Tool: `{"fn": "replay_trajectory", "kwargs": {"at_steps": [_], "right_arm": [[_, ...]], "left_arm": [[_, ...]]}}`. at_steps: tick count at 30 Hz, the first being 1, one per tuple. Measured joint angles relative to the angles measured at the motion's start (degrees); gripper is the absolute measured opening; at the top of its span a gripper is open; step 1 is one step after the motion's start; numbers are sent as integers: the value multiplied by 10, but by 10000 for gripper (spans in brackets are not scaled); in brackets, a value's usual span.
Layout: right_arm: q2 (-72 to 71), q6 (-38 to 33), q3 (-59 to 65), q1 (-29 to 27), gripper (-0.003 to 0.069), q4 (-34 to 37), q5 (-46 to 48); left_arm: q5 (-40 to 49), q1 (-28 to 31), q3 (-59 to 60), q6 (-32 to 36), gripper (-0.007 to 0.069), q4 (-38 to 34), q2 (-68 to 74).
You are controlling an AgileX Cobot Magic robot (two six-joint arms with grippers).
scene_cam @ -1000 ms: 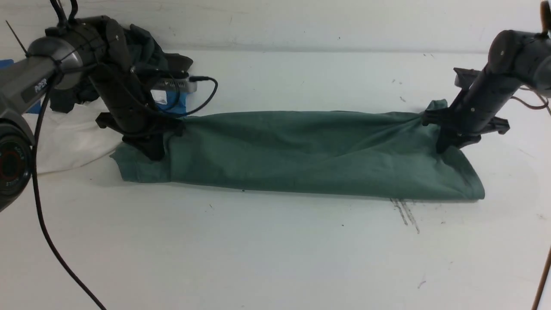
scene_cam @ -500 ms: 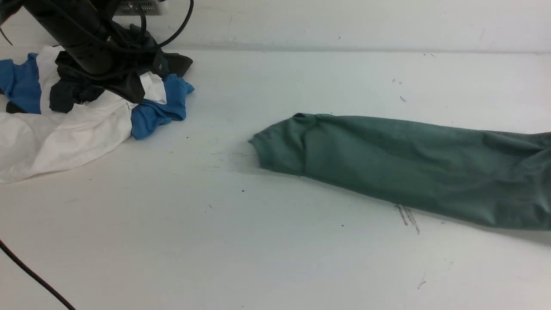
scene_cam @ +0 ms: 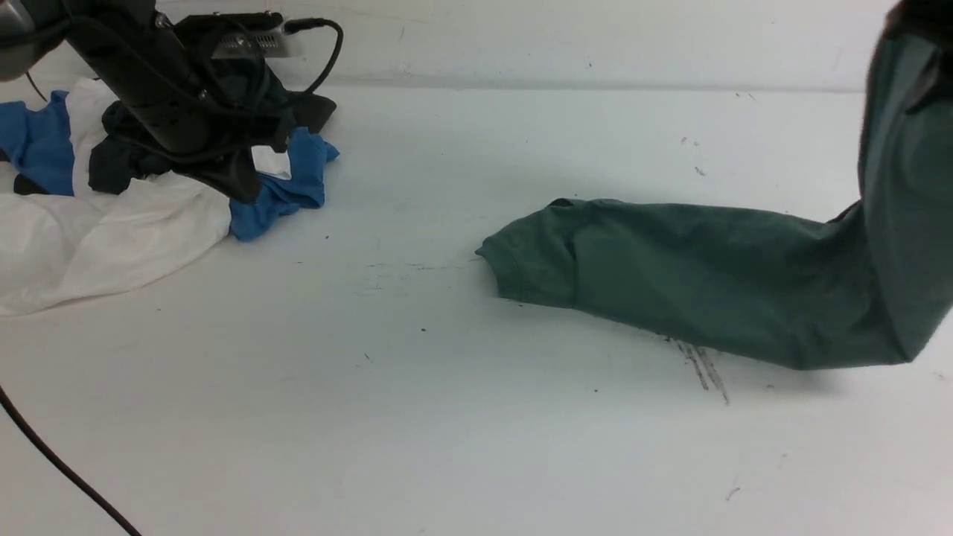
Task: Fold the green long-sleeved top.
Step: Use the right arm to drag the right edge of the fabric to the left and folds it over the left edge
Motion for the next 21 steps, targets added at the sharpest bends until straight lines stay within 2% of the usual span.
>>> {"fn": "replay_trajectory", "kwargs": {"at_steps": [4,9,13,17,21], "right_arm": [[34,23,-19,25,64,35,-1],[101,29,-29,84,64,119,-38],[169,30,-29,153,64,216,-145],[215,30,-29,198,66,257,-215],[261,30,-29,236,132,289,-280]], "left_arm": [[0,0,1,0,-4,1,1],[-1,0,2,2,-4,0,1],[-1,0,4,2,-4,0,1],[-1,0,4,2,-4,0,1],[-1,0,4,2,-4,0,1]]}}
